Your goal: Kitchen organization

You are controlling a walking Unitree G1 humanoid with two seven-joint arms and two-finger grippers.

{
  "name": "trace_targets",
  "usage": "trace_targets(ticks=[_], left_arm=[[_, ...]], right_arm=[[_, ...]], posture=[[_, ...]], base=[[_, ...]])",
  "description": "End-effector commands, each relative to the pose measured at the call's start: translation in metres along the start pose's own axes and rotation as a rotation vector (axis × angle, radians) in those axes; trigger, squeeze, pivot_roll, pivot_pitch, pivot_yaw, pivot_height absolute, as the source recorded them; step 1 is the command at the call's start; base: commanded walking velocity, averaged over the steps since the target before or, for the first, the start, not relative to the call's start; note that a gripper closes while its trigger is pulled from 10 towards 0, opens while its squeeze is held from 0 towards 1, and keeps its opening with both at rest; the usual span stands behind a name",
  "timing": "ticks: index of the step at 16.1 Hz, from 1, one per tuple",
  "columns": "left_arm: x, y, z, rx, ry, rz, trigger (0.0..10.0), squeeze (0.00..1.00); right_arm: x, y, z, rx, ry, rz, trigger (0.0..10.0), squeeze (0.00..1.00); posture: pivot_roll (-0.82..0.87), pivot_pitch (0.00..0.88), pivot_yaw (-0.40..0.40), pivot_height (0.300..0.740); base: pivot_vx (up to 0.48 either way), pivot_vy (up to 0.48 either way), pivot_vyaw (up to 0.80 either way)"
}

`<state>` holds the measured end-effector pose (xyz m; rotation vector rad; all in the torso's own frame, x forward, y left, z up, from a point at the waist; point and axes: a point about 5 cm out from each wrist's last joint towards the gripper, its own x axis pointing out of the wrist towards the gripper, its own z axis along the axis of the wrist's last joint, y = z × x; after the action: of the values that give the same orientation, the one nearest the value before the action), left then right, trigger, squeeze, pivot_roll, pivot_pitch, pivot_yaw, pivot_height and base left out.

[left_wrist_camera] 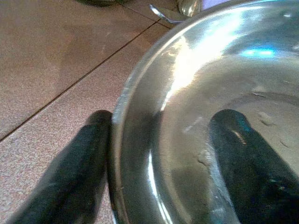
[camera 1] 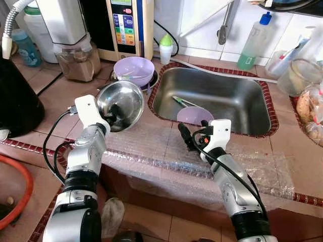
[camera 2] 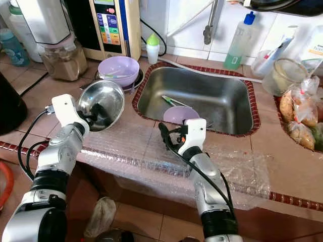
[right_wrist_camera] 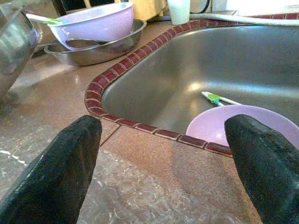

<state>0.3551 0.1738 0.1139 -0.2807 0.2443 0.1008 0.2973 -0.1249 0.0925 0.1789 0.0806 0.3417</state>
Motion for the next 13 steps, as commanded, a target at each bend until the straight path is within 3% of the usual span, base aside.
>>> trace_targets(ticks=[1, 3, 5, 6, 7, 8, 11, 13], left_arm=[[0.001, 0.0, -0.003, -0.025, 0.034, 0.008, 0.0, 0.0], [0.001, 0.003, -0.002, -0.068, 0.048, 0.027, 0.0, 0.0], [-0.001, 0.008, 0.005, -0.028, 0.028, 0.051, 0.0, 0.0], [-0.003, 0.011, 0.01, 0.018, 0.011, 0.066, 5.4, 0.0], [-0.004, 0.012, 0.012, 0.038, 0.002, 0.066, 9.0, 0.0], [-0.007, 0.012, 0.013, 0.037, 0.009, 0.071, 10.0, 0.0], [-0.011, 0.014, 0.014, 0.058, 0.023, 0.076, 10.0, 0.0], [-0.013, 0.016, 0.005, 0.058, 0.081, 0.056, 10.0, 0.0]], right_arm=[[0.0, -0.002, 0.004, 0.004, -0.007, -0.012, 10.0, 0.0], [0.001, -0.002, 0.005, 0.003, -0.003, -0.016, 10.0, 0.0], [0.005, -0.001, 0.006, 0.003, -0.003, -0.019, 10.0, 0.0], [0.006, 0.0, 0.007, 0.001, -0.004, -0.017, 10.0, 0.0], [0.007, 0.0, 0.007, 0.0, -0.002, -0.016, 10.0, 0.0], [0.007, 0.001, 0.006, -0.001, -0.001, -0.015, 10.0, 0.0], [0.008, 0.001, 0.005, -0.001, 0.005, -0.014, 10.0, 0.0], [0.008, 0.002, 0.004, 0.0, 0.009, -0.011, 10.0, 0.0]], posture=[[-0.04, 0.0, 0.039, 0.74], [-0.04, 0.0, 0.039, 0.74], [-0.04, 0.0, 0.039, 0.74], [-0.02, 0.0, 0.036, 0.74], [-0.02, 0.0, 0.036, 0.74], [-0.02, 0.0, 0.035, 0.74], [-0.02, 0.0, 0.035, 0.74], [-0.01, 0.0, 0.03, 0.74]], base=[[0.0, 0.0, 0.0], [0.0, 0.0, 0.0], [0.0, 0.0, 0.0], [0.0, 0.0, 0.0], [0.0, 0.0, 0.0], [0.0, 0.0, 0.0], [0.0, 0.0, 0.0], [0.0, 0.0, 0.0]])
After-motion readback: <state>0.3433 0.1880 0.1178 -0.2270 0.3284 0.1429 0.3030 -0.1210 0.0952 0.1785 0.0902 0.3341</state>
